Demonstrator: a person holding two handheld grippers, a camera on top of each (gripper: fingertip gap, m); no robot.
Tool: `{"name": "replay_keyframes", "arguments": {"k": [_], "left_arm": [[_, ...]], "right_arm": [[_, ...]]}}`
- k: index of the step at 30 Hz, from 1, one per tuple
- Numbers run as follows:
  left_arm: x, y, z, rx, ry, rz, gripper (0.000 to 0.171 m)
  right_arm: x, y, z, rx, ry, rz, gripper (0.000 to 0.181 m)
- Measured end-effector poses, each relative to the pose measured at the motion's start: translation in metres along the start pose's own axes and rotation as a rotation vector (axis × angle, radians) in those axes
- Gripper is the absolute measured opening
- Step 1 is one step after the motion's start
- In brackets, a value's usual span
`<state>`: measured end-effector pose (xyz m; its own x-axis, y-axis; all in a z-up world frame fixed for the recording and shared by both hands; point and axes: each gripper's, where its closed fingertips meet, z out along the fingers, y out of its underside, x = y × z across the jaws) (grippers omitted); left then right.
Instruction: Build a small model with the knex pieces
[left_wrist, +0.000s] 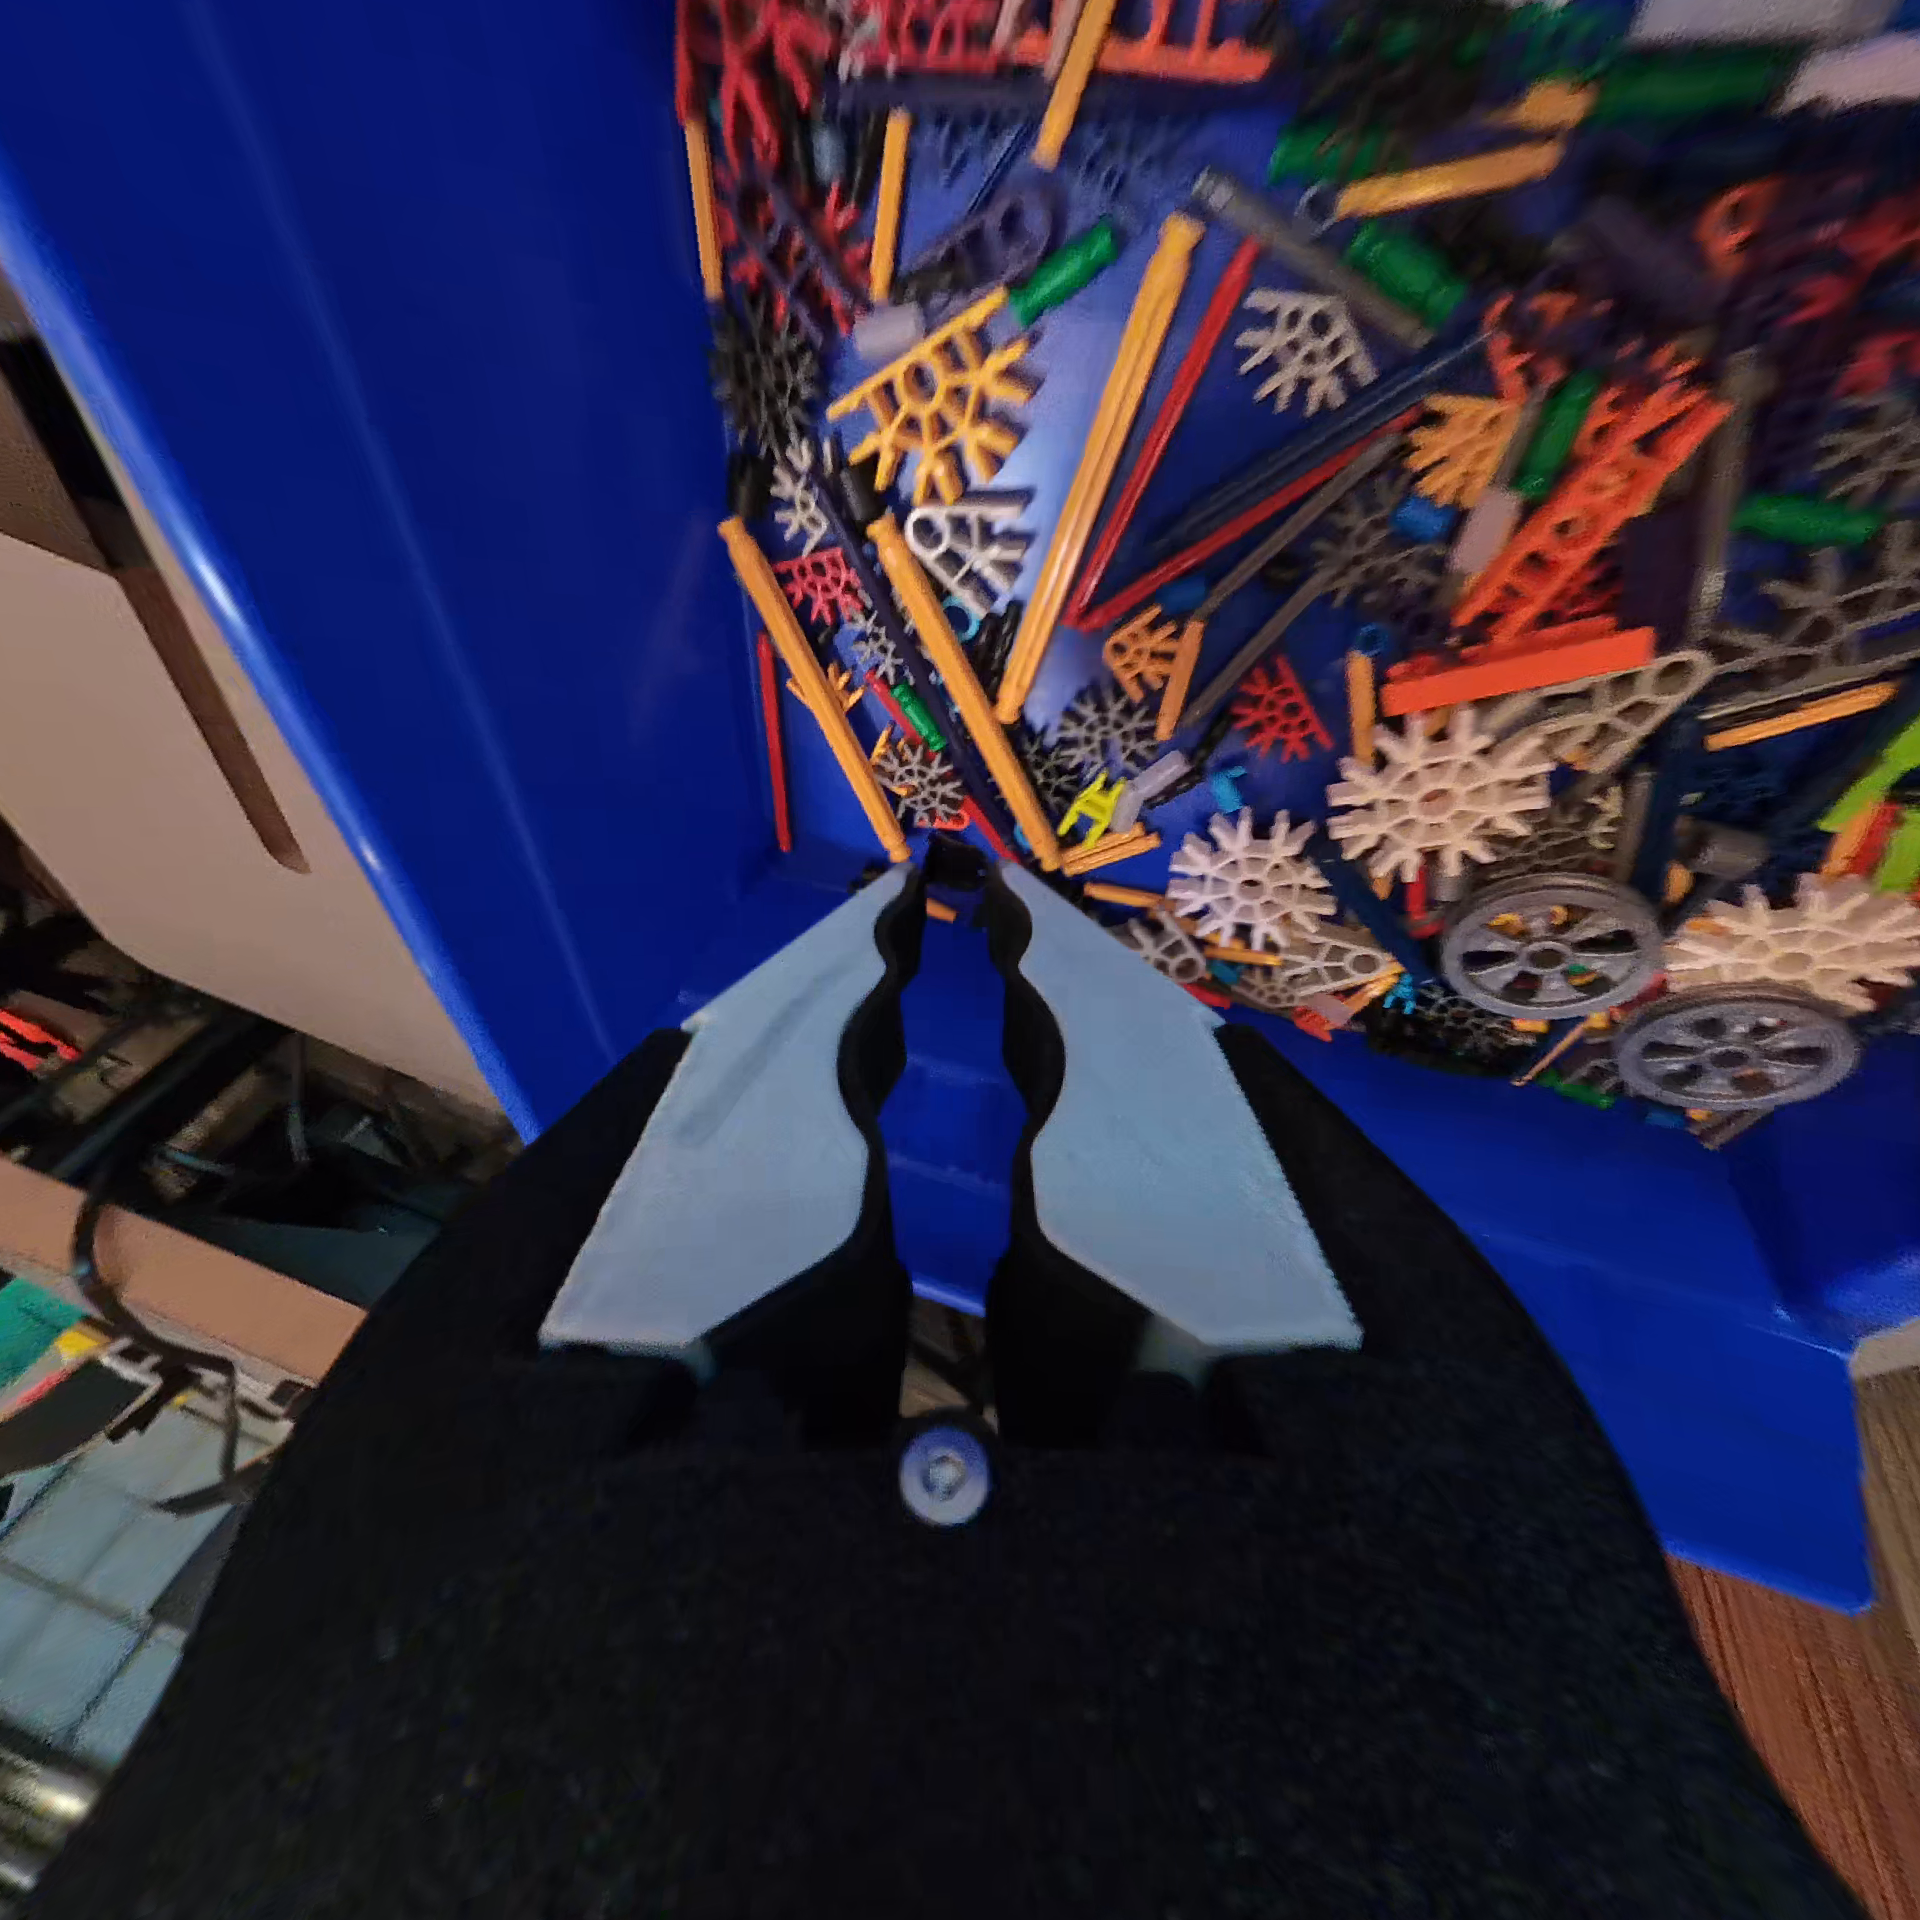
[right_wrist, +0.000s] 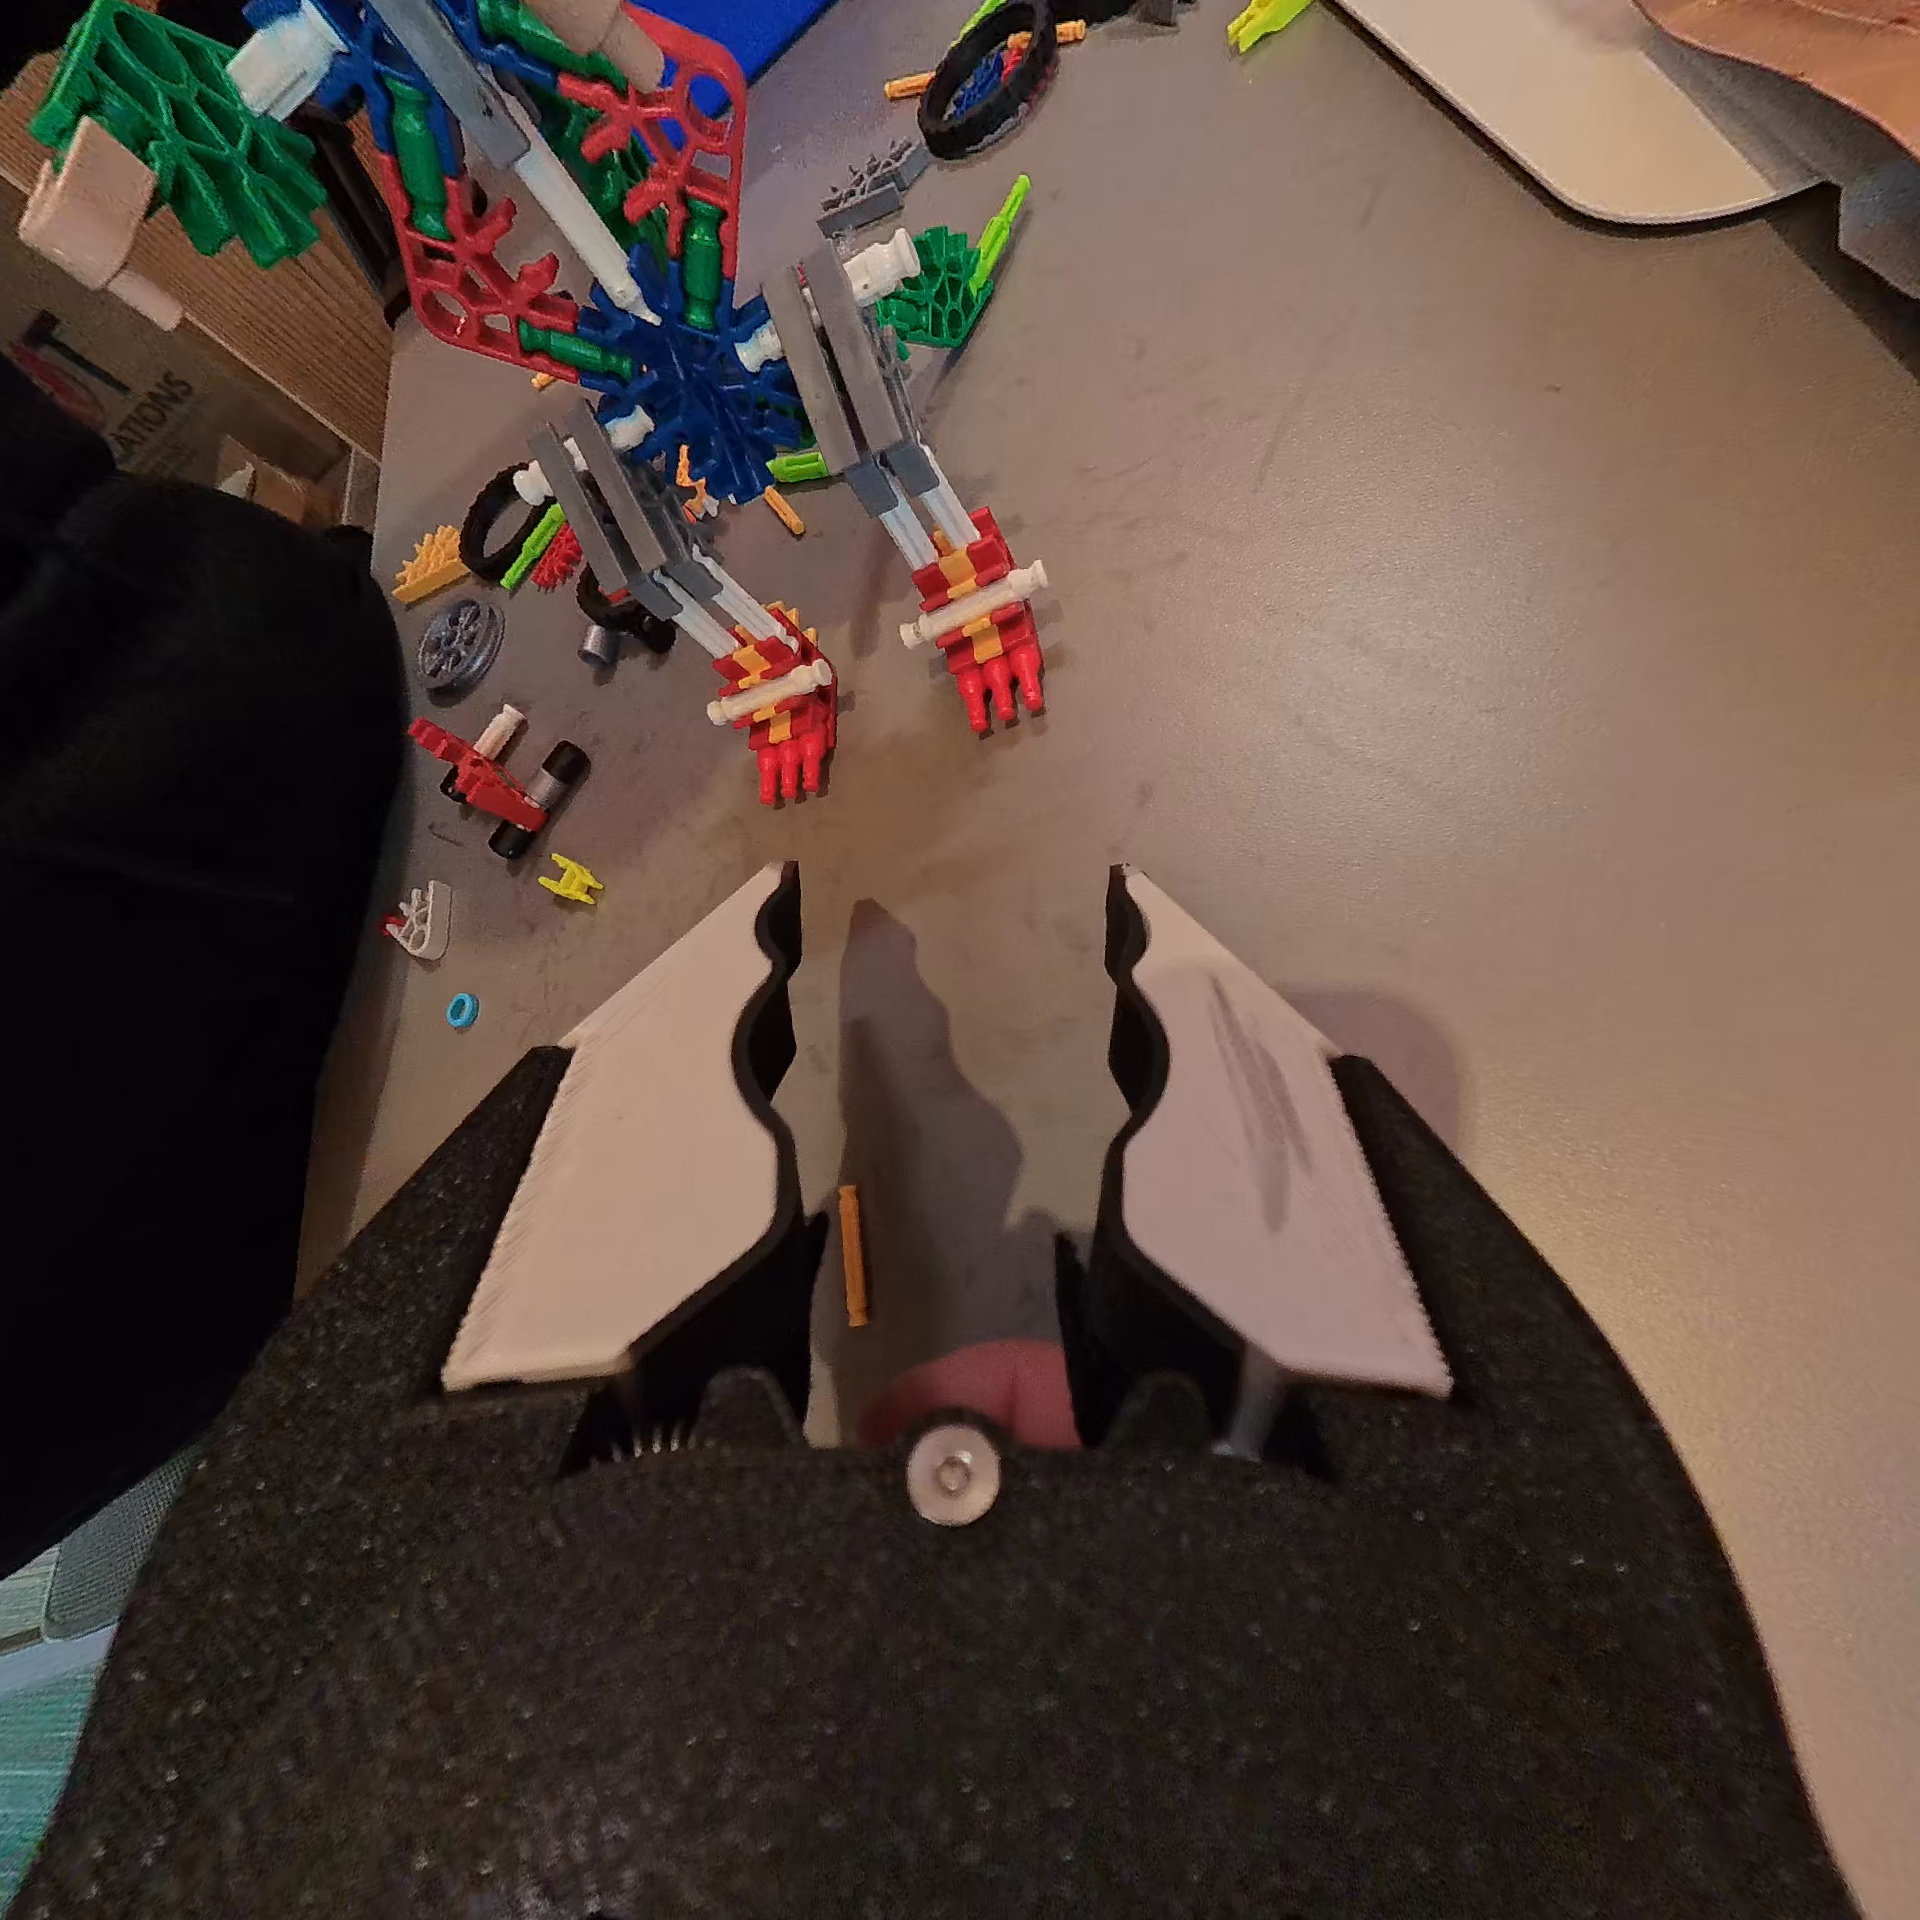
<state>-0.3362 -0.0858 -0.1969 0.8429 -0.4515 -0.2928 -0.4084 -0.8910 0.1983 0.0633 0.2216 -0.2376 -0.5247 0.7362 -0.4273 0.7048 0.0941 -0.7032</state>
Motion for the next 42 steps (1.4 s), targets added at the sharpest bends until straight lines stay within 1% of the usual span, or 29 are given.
{"name": "replay_keyframes", "arguments": {"k": [4, 7, 9, 13, 15, 16, 20, 24, 29, 33, 39, 42], "left_arm": [[0.013, -0.023, -0.031, 0.091, -0.038, 0.049, 0.009], [0.023, -0.048, -0.059, 0.164, -0.077, 0.095, 0.009], [0.031, -0.071, -0.077, 0.218, -0.102, 0.137, 0.009], [0.062, -0.124, -0.105, 0.322, -0.105, 0.27, 0.009], [0.081, -0.151, -0.113, 0.367, -0.105, 0.345, 0.009], [0.094, -0.163, -0.114, 0.386, -0.083, 0.382, 0.009], [0.136, -0.194, -0.104, 0.39, -0.023, 0.526, 0.009], [0.16, -0.21, -0.084, 0.34, -0.003, 0.639, 0.009], [0.175, -0.219, -0.068, 0.304, 0.0, 0.707, 0.01], [0.185, -0.22, -0.06, 0.303, 0.037, 0.718, 0.01], [0.187, -0.219, -0.05, 0.285, 0.027, 0.708, 0.01], [0.189, -0.22, -0.049, 0.292, 0.024, 0.701, 0.015]], "right_arm": [[0.0, 0.0, 0.0, 0.0, -0.001, 0.001, 0.058], [0.0, 0.0, 0.0, 0.0, -0.001, 0.002, 0.058], [0.0, 0.0, 0.0, -0.001, -0.001, 0.001, 0.058], [0.0, 0.0, 0.0, -0.001, 0.001, -0.002, 0.058], [0.0, 0.0, 0.0, -0.002, 0.002, -0.003, 0.058], [0.0, 0.0, 0.0, -0.002, 0.003, -0.004, 0.058], [0.0, 0.0, 0.0, -0.003, 0.005, -0.007, 0.058], [0.0, 0.0, 0.0, -0.003, 0.006, -0.009, 0.058], [0.0, 0.0, 0.0, -0.003, 0.005, -0.009, 0.058], [0.0, 0.0, 0.0, -0.003, 0.005, -0.008, 0.058], [0.0, 0.001, 0.0, -0.003, 0.006, -0.009, 0.058], [0.0, 0.001, 0.0, -0.003, 0.006, -0.009, 0.058]]}}
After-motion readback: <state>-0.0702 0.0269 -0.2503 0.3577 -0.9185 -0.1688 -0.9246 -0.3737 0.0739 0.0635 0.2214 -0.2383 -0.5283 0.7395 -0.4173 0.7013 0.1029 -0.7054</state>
